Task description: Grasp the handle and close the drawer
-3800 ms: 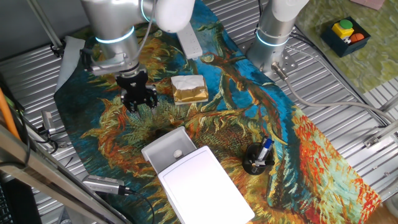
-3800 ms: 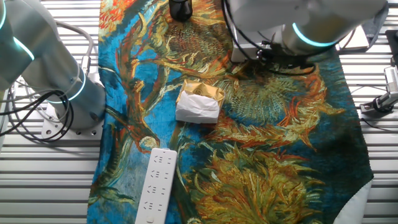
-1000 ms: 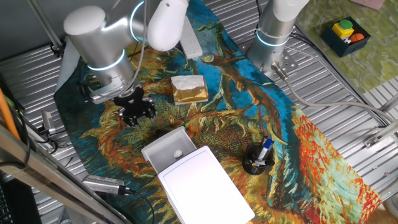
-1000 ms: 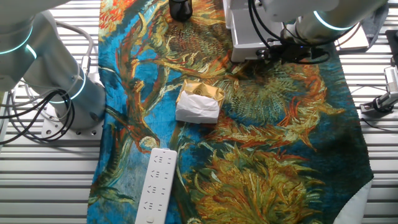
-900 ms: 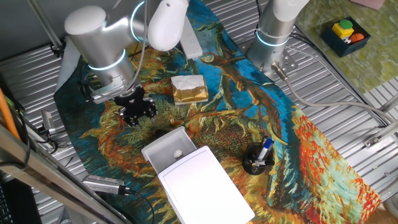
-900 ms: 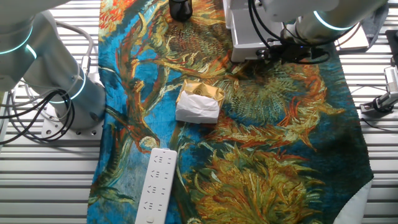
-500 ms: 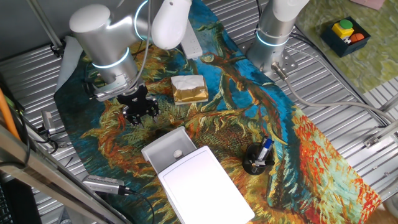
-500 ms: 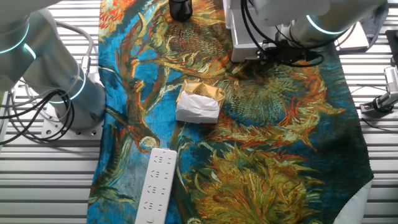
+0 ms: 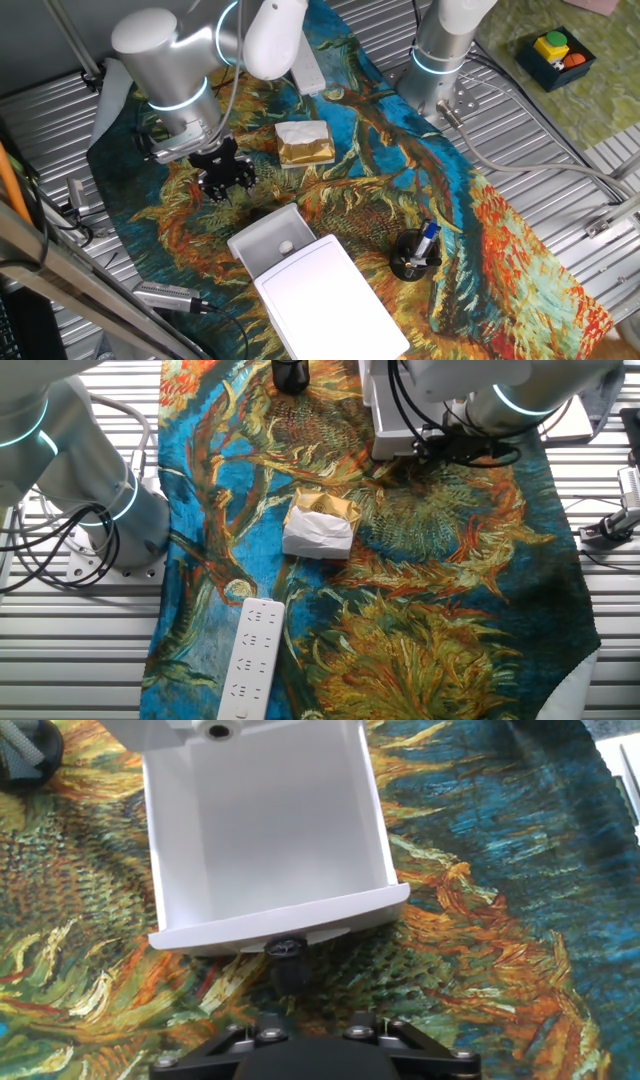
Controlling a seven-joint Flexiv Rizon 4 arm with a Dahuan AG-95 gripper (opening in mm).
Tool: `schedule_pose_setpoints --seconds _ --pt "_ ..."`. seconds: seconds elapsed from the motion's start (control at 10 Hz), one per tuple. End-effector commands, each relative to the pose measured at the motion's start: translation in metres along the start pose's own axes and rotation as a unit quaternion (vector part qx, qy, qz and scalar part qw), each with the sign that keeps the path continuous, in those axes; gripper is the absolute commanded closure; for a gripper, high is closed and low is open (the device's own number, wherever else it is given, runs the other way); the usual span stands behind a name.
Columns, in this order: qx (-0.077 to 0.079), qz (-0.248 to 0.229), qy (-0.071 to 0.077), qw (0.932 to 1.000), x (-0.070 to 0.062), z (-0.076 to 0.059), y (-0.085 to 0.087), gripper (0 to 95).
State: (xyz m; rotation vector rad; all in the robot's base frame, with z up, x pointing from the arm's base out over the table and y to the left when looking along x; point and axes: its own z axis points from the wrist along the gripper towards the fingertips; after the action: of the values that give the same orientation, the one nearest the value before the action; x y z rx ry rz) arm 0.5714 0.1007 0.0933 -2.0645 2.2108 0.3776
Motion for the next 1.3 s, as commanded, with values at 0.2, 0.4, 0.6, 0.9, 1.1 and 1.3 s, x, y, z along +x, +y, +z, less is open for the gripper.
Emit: schedule_pose_setpoints --seconds 0.2,0.4,0.6,0.9,1.1,1.3 --pt "0.000 0.005 -0.002 1.0000 -0.002 0.004 0.001 57.0" --pt "0.000 0.006 -0.006 1.0000 -0.006 0.007 0.000 57.0" --pt "0.000 0.006 -0.006 1.0000 -0.008 0.010 0.000 57.0" --pt "0.001 0.008 -0.007 0.9999 -0.011 0.015 0.001 57.0" --pt "0.001 0.010 -0.010 0.9999 -0.012 0.018 0.002 57.0" --pt "0.002 0.009 -0.015 0.9998 -0.012 0.019 0.004 57.0"
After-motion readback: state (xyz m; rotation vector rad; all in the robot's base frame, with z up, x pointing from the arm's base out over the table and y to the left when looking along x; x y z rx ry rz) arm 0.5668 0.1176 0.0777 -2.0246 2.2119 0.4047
